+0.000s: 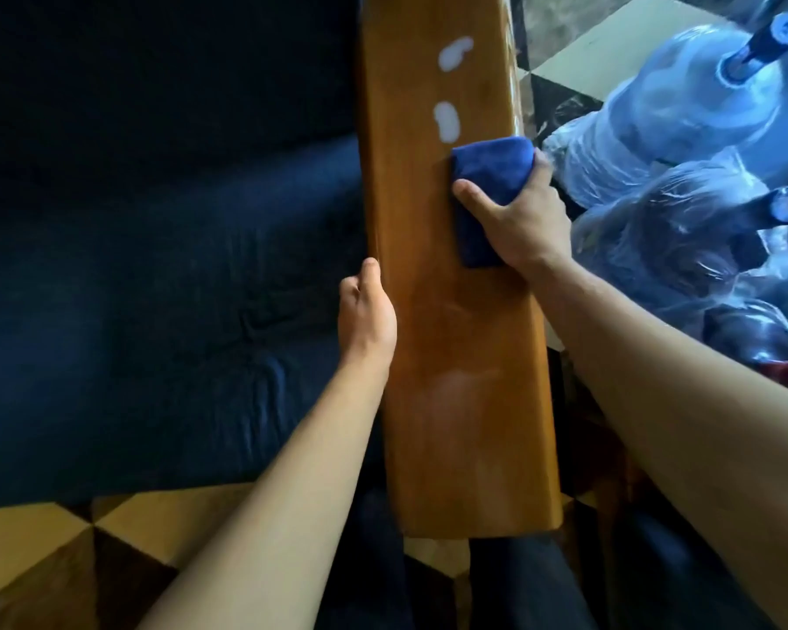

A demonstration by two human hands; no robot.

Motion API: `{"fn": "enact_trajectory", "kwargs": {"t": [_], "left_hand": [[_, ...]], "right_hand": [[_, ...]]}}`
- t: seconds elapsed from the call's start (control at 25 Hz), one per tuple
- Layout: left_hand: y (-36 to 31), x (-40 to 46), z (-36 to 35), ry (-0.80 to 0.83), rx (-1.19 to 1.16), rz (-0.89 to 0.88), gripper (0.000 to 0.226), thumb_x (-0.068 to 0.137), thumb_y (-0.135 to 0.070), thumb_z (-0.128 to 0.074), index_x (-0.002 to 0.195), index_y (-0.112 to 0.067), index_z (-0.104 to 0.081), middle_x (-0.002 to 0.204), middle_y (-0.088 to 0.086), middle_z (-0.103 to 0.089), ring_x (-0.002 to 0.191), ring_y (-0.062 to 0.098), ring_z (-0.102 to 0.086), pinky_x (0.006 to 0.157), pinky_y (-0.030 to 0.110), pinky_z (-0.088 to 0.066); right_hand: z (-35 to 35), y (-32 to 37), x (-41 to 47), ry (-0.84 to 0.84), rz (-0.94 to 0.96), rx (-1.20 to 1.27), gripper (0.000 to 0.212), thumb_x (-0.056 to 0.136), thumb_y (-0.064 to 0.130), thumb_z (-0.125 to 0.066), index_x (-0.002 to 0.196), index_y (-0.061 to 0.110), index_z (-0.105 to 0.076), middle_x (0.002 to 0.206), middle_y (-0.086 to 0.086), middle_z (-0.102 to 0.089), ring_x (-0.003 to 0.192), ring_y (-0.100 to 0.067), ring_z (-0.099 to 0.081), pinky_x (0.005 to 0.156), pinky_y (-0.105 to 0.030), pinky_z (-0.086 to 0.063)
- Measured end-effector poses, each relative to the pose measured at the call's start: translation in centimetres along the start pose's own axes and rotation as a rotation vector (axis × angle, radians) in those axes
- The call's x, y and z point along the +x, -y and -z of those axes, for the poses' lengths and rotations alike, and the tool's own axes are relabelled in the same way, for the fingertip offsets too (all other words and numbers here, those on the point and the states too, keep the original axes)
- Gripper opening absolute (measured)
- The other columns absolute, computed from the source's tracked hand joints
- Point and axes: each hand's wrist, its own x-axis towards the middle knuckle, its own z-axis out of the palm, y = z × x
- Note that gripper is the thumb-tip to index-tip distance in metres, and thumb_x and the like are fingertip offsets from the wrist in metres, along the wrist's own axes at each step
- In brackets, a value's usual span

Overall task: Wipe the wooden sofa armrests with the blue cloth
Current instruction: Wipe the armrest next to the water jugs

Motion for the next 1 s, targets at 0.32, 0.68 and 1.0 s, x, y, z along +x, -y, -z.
{"fn": "enact_trajectory", "kwargs": {"t": [0.32, 0.68, 1.0], "left_hand": [[3.9, -5.4, -0.4, -0.118, 0.016, 0.085, 0.062, 0.098, -0.064, -0.029, 0.140, -0.021, -0.045, 0.118, -0.004, -0.046, 0.084, 0.007, -0.046, 0.082, 0.035, -0.033], [3.2, -3.2, 0.1, 0.004, 0.107, 0.138, 0.070, 0.098, -0.066, -0.021, 0.148, -0.018, -0.033, 0.152, 0.013, -0.044, 0.128, 0.030, -0.049, 0.093, 0.041, -0.036], [1.0, 0.6, 2.0, 0.076, -0.149, 0.149, 0.086, 0.072, -0.084, -0.028, 0.100, -0.015, -0.071, 0.112, 0.016, -0.072, 0.104, 0.035, -0.067, 0.098, 0.058, -0.050]], "right_hand": [[2.6, -19.5, -23.9, 0.347, -0.116, 0.385, 0.088, 0.061, 0.064, -0.081, 0.137, 0.050, -0.038, 0.130, 0.012, -0.063, 0.116, -0.007, -0.064, 0.099, -0.043, -0.055], [0.7, -5.5, -4.0, 0.119, -0.032, 0.266, 0.080, 0.062, 0.081, -0.074, 0.122, 0.033, -0.051, 0.109, 0.013, -0.067, 0.087, -0.006, -0.064, 0.075, -0.027, -0.046], [-0.4, 0.4, 1.0, -0.057, 0.458, -0.324, 0.077, 0.097, 0.065, -0.041, 0.162, 0.031, -0.019, 0.171, -0.005, -0.019, 0.157, -0.033, -0.019, 0.124, -0.044, -0.018]]}}
